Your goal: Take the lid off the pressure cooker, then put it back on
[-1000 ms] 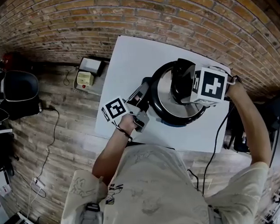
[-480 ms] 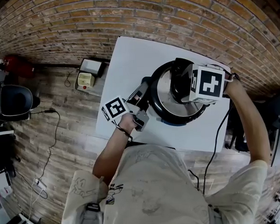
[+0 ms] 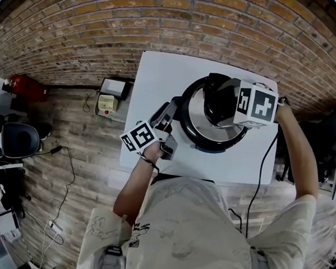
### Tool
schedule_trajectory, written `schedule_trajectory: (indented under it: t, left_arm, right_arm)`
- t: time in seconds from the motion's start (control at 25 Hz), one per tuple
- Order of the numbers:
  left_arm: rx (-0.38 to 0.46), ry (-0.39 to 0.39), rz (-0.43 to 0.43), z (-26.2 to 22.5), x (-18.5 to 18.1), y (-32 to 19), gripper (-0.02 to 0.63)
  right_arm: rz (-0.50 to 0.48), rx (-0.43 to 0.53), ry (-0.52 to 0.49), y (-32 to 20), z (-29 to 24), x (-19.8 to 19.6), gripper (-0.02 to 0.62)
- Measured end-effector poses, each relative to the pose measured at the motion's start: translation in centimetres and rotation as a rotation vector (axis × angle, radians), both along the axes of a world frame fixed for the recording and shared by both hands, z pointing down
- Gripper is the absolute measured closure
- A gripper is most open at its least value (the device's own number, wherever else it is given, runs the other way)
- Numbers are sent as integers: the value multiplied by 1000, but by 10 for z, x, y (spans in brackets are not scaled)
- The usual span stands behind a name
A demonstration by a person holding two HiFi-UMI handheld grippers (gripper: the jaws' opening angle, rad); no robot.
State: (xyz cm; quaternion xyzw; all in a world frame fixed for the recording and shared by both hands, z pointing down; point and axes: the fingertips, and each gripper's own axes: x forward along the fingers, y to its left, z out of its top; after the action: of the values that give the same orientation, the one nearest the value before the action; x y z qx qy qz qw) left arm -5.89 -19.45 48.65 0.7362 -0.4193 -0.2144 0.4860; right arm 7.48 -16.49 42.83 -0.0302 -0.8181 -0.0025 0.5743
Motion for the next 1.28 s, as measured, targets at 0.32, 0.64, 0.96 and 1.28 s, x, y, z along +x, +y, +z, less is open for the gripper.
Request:
schedule_trajectory:
  t: [0.32,0.64,0.96,1.28]
  left_arm:
    - [144,-369,-74,-30,-33,2,414]
    - [392,-816,-128,-79,-34,8,414]
    - [595,-1045,-217,-110,-21,25,416]
    - [562,-1017,-227,-105,-21,31,416]
  right_arm:
    - [243,111,-527,1,-44,1,196]
    - [723,497,-945,-10,-85,75,196]
    - [1192,869,-1058,10,-86,159,200]
    - [1285,857,-1016,15,-62,167,204]
